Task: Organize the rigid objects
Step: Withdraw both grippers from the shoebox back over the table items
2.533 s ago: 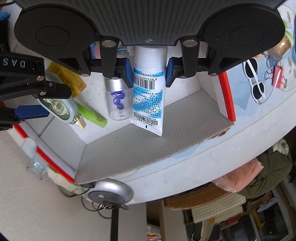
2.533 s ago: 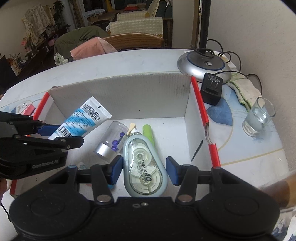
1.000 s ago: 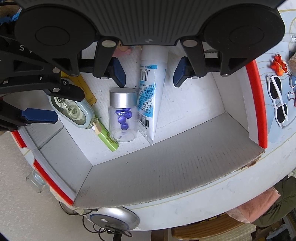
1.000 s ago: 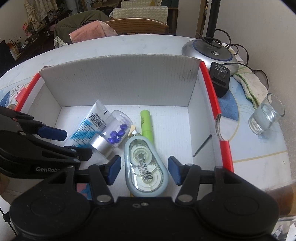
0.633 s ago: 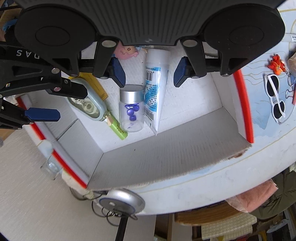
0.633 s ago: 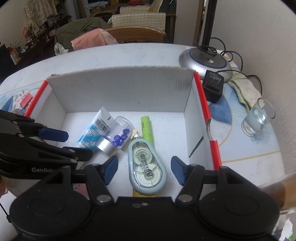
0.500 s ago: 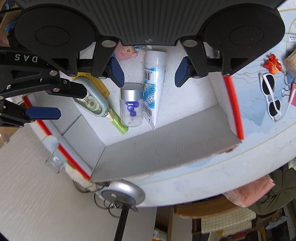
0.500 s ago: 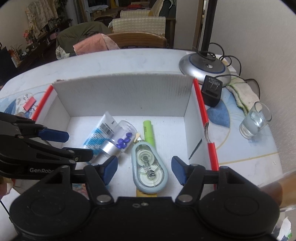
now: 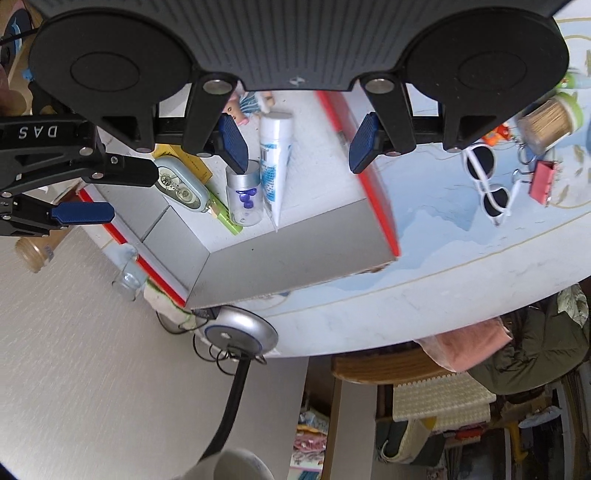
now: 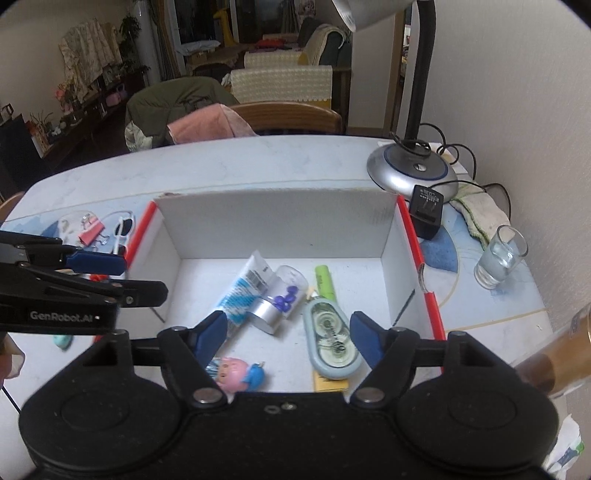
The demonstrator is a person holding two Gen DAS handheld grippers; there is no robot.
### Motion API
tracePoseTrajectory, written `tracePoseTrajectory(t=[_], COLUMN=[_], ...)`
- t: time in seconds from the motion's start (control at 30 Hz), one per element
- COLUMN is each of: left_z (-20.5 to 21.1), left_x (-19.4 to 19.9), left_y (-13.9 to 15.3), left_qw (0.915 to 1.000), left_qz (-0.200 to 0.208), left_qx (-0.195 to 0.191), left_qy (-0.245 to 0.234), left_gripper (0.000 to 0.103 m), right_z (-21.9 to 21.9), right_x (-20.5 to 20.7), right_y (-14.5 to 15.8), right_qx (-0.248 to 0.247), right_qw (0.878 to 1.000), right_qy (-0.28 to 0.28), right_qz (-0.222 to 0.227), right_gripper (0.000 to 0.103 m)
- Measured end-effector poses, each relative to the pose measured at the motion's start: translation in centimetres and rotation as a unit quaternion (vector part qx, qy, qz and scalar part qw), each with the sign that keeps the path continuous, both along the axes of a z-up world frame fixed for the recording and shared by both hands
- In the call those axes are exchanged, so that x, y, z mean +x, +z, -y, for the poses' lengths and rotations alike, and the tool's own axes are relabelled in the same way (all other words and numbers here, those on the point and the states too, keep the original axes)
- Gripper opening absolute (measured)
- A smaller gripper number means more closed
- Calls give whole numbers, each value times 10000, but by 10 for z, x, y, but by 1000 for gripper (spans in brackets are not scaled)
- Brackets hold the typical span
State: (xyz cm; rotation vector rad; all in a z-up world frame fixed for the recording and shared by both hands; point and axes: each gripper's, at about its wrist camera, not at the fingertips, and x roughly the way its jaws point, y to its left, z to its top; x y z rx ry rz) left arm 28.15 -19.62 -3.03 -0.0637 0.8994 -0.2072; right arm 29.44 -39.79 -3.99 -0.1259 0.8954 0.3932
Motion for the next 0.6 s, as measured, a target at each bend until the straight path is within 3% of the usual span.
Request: tracePoseTrajectory(t=[0.13,0.2,0.6], left_z=[-17,-26,-96], left_x=[-18,-27,-74], left_y=[8,11,17], left_qw=[9998,9994,9975], left_qz=[195,291,537], left_qx=[83,139,140], left_qy=[54,117,433], left_gripper=[61,73,81], right_z=[-8,-13,-60], right_x=[-14,-22,-65], right_y=[9,14,22], right_qx=[145,236,815], right_qw=[9999,9996,9956], right_qy=[-6,-1,344], right_qz=[93,134,294], right_gripper=[77,80,93])
